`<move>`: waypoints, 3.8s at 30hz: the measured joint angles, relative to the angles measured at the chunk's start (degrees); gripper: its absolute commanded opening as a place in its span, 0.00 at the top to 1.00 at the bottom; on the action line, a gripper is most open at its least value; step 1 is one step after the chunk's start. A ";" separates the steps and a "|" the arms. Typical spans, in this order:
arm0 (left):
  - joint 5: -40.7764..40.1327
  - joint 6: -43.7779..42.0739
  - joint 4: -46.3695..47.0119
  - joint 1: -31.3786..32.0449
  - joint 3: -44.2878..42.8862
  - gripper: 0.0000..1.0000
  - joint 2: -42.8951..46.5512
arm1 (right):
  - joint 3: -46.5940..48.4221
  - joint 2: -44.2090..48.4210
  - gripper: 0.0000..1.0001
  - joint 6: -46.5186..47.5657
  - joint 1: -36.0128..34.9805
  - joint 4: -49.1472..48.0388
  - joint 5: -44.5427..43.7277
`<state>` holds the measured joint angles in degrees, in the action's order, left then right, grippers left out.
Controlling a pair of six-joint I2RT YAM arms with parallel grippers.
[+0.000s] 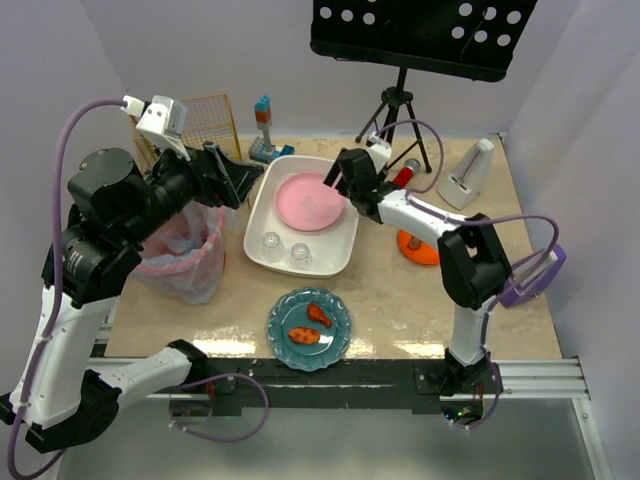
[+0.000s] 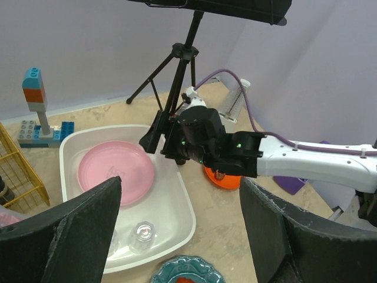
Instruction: Clear the kitchen counter
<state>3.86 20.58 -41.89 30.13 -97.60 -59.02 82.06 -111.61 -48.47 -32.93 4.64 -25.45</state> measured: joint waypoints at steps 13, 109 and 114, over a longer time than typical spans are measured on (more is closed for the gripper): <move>-0.13 -0.09 1.97 0.00 4.31 0.00 -0.63 | -25.75 38.34 0.21 9.88 0.02 -2.62 4.70; 4.13 3.89 9.62 0.00 13.18 0.00 -4.37 | -70.16 60.28 1.00 -7.58 -11.23 -14.78 40.63; 3.21 3.85 9.62 0.00 13.57 0.00 -4.31 | -67.45 62.36 1.00 -8.17 -11.21 -13.22 42.12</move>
<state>7.07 24.43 -32.27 30.13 -84.03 -63.33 14.61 -49.25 -56.64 -44.14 -8.58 16.67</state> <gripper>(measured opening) 0.997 0.063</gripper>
